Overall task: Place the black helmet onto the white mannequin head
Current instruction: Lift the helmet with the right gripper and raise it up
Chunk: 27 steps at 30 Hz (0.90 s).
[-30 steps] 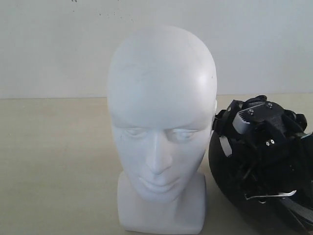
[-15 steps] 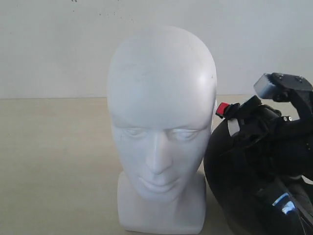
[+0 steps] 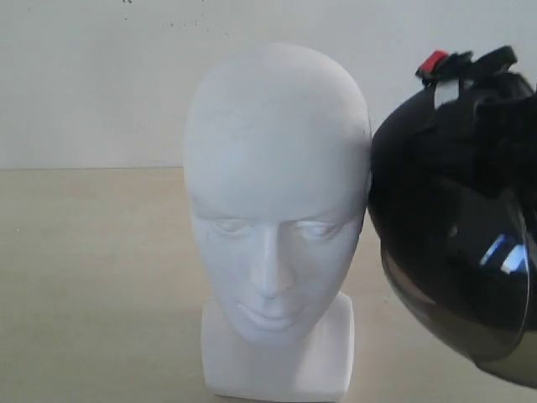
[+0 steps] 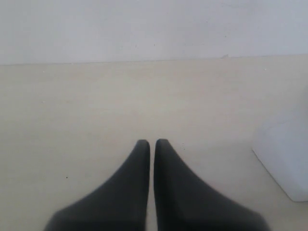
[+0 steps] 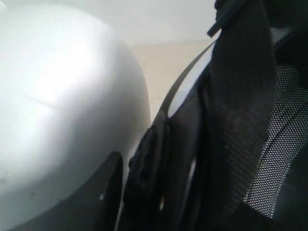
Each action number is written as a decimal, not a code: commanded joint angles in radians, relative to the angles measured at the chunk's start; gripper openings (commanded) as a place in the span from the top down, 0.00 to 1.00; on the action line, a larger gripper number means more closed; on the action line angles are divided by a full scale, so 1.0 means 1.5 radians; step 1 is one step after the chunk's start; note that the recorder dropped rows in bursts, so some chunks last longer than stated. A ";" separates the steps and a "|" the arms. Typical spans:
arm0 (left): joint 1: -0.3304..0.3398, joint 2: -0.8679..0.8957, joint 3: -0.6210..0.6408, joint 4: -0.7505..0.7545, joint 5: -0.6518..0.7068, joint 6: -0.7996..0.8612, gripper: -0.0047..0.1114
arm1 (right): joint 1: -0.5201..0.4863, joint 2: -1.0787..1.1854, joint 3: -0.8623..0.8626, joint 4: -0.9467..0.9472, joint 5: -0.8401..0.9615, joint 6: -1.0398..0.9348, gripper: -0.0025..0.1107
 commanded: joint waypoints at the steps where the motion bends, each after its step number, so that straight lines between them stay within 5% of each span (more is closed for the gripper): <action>1: 0.000 -0.002 0.003 -0.001 -0.007 0.001 0.92 | -0.022 -0.031 -0.046 0.027 -0.019 -0.006 0.98; 11: 0.000 -0.002 0.003 -0.001 -0.007 0.001 0.92 | -0.119 -0.053 -0.115 0.026 0.006 -0.012 0.98; 27: 0.000 -0.002 0.003 -0.001 -0.007 0.001 0.92 | -0.125 -0.060 -0.303 0.151 0.024 -0.002 0.98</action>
